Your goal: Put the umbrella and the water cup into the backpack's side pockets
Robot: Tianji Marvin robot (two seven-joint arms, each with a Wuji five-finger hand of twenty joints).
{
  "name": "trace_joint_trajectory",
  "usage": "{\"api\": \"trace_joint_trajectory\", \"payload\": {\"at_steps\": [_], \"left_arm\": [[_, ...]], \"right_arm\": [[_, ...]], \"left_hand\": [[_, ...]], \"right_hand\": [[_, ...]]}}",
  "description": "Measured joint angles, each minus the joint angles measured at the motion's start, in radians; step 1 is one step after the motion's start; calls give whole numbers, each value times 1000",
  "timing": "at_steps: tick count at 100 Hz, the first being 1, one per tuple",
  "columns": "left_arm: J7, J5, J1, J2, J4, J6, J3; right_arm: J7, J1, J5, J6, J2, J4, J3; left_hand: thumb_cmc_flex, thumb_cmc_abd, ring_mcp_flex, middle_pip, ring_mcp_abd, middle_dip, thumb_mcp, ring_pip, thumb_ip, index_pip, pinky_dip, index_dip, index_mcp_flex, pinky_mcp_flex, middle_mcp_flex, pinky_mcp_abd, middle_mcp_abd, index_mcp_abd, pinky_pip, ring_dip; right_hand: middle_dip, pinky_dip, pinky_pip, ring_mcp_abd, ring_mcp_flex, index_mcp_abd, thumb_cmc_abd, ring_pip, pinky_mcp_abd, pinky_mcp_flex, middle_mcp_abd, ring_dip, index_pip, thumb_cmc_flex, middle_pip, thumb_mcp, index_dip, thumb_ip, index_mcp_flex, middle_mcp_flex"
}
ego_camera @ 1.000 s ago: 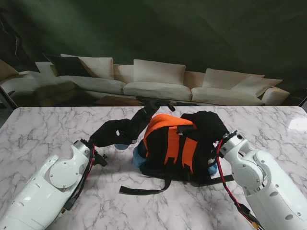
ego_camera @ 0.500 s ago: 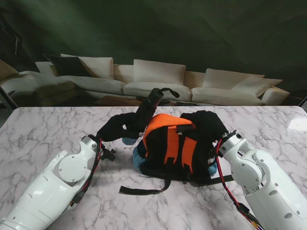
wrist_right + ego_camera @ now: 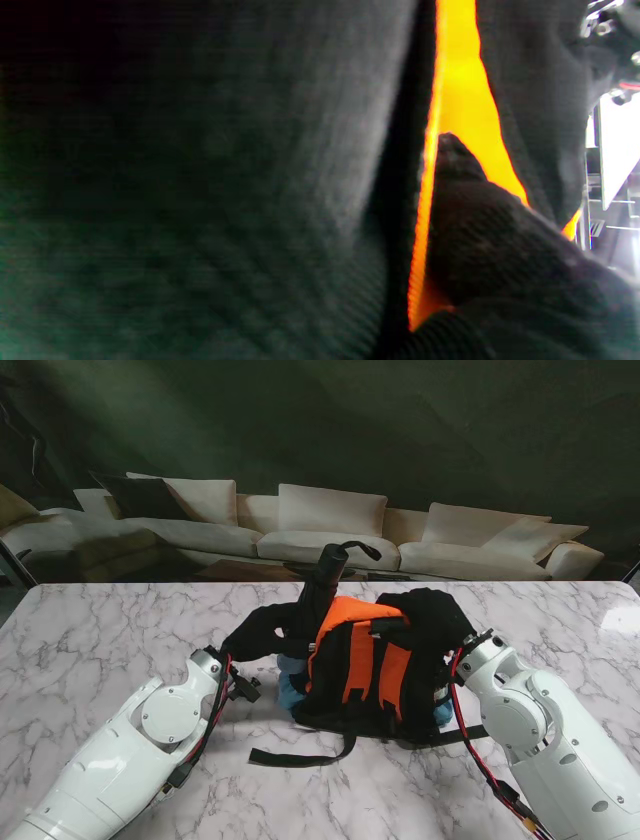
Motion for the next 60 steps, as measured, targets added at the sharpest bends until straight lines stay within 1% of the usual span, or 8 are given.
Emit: {"api": "trace_joint_trajectory", "payload": {"at_steps": [15, 24, 29, 36, 41, 48, 60], "left_arm": [[-3, 10, 3, 0, 1, -10, 11], [24, 45, -5, -3, 17, -16, 25], [49, 62, -13, -8, 31, -16, 33], [52, 61, -18, -14, 39, -13, 35], [52, 58, -20, -16, 41, -10, 37], [49, 52, -21, -17, 41, -5, 39], [45, 50, -24, -17, 43, -2, 45]], "right_arm": [[1, 6, 4, 3, 0, 4, -6], [3, 11, 8, 4, 0, 7, -12], [3, 14, 9, 4, 0, 9, -16], [4, 17, 10, 4, 0, 11, -20], [4, 19, 11, 4, 0, 12, -22], [5, 21, 11, 4, 0, 13, -23], [6, 21, 12, 3, 0, 13, -24]], "left_hand": [[-4, 0, 0, -11, -11, -61, 0, 1, 0, 0, 0, -36, 10, -24, 13, -3, 0, 2, 0, -2], [-7, 0, -1, -12, -18, -70, 0, 1, 0, 0, 0, -40, 11, -46, 14, -12, -5, 2, 0, -3], [-12, 0, -14, -13, -20, -37, 0, 1, 0, 0, 0, -40, 11, -71, 14, -12, -7, 2, -11, -2], [-12, 0, -53, -13, -25, 17, 0, 10, 0, 0, 0, -6, 12, -97, 13, -13, -7, 2, -24, 2], [-12, 0, -52, -13, -25, 52, 0, 10, 0, 1, 0, 16, 12, -106, 12, -13, -7, 2, -35, 3], [-12, 0, -104, -2, -26, 132, 0, 17, 0, 2, 1, 47, 12, -136, -13, -13, -7, 2, -51, 17], [-12, 0, -198, 49, -26, 246, 0, -1, 0, 3, 1, 52, 12, -221, -76, -13, -11, 2, -121, 30]], "right_hand": [[0, 0, 0, 0, 0, -2, 0, 0, 0, 0, 0, 0, 0, 0, 0, 0, 0, 0, 0, 0], [0, 0, 0, 0, 0, -2, -1, 1, 0, 0, 0, 0, 0, 0, 0, 0, 0, 0, 0, 0], [0, 0, 0, 0, 0, -2, -1, 1, 0, 0, 0, 0, 0, 0, 0, 0, 0, 0, 1, 0], [0, 0, 0, 0, 1, -2, -1, 1, 0, 0, 0, 1, 0, 0, 0, 1, 0, 0, 1, 0], [0, 0, 0, 0, 1, -2, -1, 1, 0, 0, 0, 1, 0, 0, 0, 1, 0, 0, 1, 0], [0, 0, 0, 0, 1, -2, -1, 1, 0, 0, 0, 1, 0, 0, 0, 1, 0, 0, 1, 0], [0, 0, 0, 0, 1, -2, -1, 1, 0, 0, 0, 1, 0, 0, 0, 1, 0, 0, 1, 0]]}}
